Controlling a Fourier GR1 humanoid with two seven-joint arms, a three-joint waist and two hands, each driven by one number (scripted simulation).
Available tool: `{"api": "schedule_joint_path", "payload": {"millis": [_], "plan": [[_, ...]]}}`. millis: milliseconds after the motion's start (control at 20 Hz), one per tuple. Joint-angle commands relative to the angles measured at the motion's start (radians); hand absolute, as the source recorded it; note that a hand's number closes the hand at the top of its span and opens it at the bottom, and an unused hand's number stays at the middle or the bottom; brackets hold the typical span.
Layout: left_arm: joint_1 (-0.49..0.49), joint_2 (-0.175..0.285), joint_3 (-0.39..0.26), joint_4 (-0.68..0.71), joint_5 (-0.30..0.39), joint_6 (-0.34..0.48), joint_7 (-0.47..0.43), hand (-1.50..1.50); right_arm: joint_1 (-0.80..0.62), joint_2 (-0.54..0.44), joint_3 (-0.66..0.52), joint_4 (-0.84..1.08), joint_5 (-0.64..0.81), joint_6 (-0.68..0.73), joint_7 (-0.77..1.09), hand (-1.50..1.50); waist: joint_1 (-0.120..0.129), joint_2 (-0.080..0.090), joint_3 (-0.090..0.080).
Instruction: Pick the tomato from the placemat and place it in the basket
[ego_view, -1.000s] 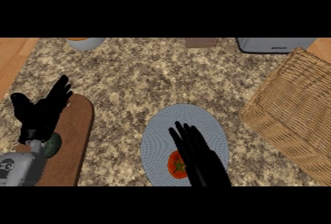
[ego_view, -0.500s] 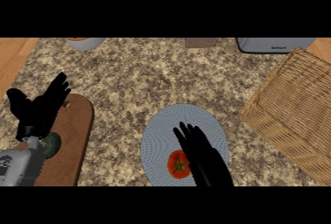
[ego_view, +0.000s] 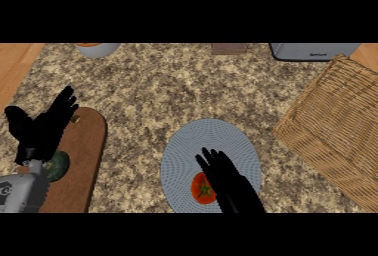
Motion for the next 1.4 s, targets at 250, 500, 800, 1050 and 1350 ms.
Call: {"api": "schedule_joint_path", "payload": {"millis": [250, 500, 800, 1050, 1350], "plan": [[0.029, -0.021, 0.025, -0.053, -0.032, -0.021, 0.024, 0.0, -0.009, 0.063, 0.011, 0.08, 0.098, -0.025, 0.019, -1.5, 0.001, 0.0, 0.0], [0.074, -0.045, 0.016, -0.108, -0.049, -0.014, 0.046, 0.0, 0.0, -0.003, -0.058, 0.093, 0.068, -0.019, -0.038, -1.5, 0.002, 0.0, 0.0], [0.016, -0.071, 0.009, -0.102, -0.069, 0.008, 0.063, 0.0, -0.048, 0.049, 0.025, 0.205, 0.234, -0.007, 0.027, 1.5, 0.004, -0.001, 0.0], [0.057, -0.071, 0.029, -0.087, -0.062, -0.036, 0.031, 0.0, -0.099, 0.087, -0.044, 0.32, 0.203, -0.056, -0.031, 1.5, 0.003, 0.001, 0.0], [0.042, -0.017, 0.075, -0.099, -0.045, -0.076, 0.048, 0.0, -0.122, 0.111, 0.028, 0.286, 0.229, -0.004, 0.045, 1.5, 0.004, 0.0, 0.0]]}}
